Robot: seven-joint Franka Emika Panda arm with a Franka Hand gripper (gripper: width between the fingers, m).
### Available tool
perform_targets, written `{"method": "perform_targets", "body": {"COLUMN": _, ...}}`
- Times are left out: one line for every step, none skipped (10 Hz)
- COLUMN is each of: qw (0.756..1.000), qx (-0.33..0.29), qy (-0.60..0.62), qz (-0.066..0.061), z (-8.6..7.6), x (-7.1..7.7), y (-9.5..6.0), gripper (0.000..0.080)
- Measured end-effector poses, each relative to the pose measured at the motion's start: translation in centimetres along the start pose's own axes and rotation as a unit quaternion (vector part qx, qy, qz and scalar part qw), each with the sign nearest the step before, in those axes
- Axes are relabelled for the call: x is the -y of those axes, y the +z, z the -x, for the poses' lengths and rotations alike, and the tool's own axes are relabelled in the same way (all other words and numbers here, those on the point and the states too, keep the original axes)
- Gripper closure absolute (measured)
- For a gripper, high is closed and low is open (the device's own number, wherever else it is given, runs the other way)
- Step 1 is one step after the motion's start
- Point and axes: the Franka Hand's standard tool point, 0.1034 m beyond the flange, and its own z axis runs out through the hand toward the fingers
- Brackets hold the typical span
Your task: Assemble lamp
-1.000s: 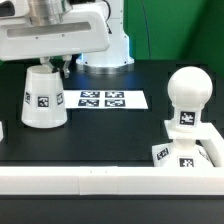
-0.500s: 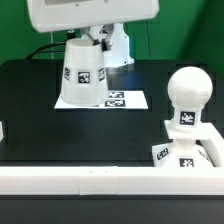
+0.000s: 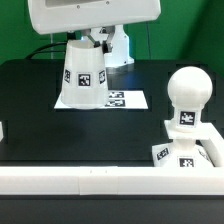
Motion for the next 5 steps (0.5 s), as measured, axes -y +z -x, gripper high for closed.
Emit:
{"method": "perform_targets", "body": {"qw": 1.000, "qx": -0.004, "qy": -0.004, "qz": -0.004, "z": -0.8, "x": 2.2, "y": -1.5, "gripper": 0.0752}}
{"method": "perform_targets", "body": {"qw": 1.000, "qx": -0.010, "qy": -0.004, "qz": -0.006, "z": -1.6, "x": 3.9, "y": -3.0, "gripper": 0.0752}}
{"method": "perform_targets", "body": {"qw": 1.000, "qx": -0.013, "qy": 0.007, "qz": -0.008, "z": -2.3, "x": 5.6, "y": -4.3, "gripper": 0.0752}}
{"method": "perform_targets", "body": {"qw": 1.000, "qx": -0.018, "qy": 0.019, "qz": -0.009, "z": -3.0, "x": 7.6, "y": -5.6, "gripper": 0.0752}}
{"method": "perform_targets", "body": {"qw": 0.999, "qx": -0.021, "qy": 0.026, "qz": -0.011, "z": -3.5, "x": 9.4, "y": -6.5, "gripper": 0.0752}}
